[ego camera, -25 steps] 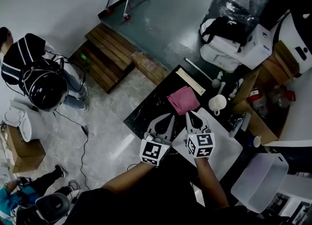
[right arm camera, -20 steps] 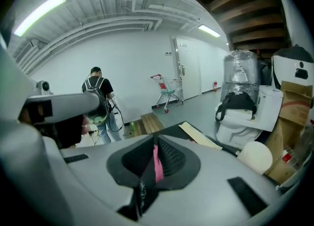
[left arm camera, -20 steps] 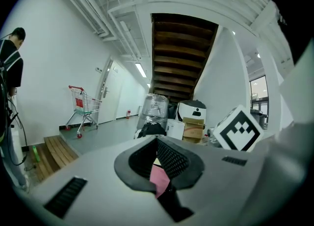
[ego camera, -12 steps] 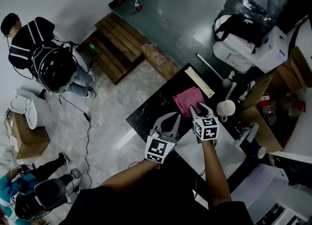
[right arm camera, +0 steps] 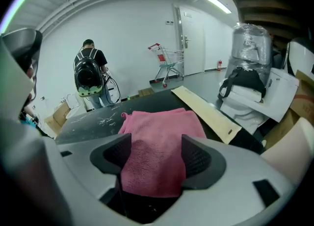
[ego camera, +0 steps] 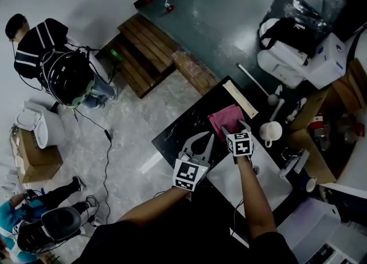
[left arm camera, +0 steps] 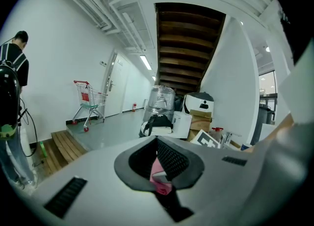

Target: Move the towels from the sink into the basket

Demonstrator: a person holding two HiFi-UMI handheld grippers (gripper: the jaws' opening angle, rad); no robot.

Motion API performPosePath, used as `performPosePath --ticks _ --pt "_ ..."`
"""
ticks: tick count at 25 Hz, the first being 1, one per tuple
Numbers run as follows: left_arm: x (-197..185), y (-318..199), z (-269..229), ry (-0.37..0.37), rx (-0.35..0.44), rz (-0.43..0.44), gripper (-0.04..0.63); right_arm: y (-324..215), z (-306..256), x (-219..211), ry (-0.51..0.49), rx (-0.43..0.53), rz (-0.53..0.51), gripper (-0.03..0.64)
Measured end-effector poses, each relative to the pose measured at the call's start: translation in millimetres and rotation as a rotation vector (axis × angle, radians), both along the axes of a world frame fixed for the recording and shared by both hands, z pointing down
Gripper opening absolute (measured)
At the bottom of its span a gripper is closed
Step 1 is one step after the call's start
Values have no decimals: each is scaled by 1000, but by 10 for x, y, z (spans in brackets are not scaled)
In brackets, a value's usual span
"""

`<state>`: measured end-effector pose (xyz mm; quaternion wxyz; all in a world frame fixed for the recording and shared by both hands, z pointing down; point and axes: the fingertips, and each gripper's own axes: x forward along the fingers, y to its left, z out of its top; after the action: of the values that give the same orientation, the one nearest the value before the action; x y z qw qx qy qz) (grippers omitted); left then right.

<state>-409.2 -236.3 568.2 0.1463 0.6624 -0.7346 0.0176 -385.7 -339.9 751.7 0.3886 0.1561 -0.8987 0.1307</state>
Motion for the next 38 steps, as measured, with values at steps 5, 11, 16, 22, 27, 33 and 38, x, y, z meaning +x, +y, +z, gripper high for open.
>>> performPosePath --ticks 5,11,16,22,27,33,38 --pt "-93 -18 29 3 -4 -17 12 -34 65 -50 19 69 -44 330" --pt "-74 20 68 11 -12 -12 12 61 56 -119 25 65 -84 261" --pt "54 159 43 17 -17 5 12 230 67 -141 43 90 -132 86" --pt "34 342 -50 -6 -3 2 12 304 -132 -75 -41 76 -21 80" --pt "40 553 -122 -13 6 -13 12 507 -490 47 -113 120 34 80" --pt "170 917 -374 -40 58 -20 12 771 -1119 262 -228 185 104 80" --pt "421 1276 -489 -44 106 -1 12 1100 -1670 569 -324 231 156 80"
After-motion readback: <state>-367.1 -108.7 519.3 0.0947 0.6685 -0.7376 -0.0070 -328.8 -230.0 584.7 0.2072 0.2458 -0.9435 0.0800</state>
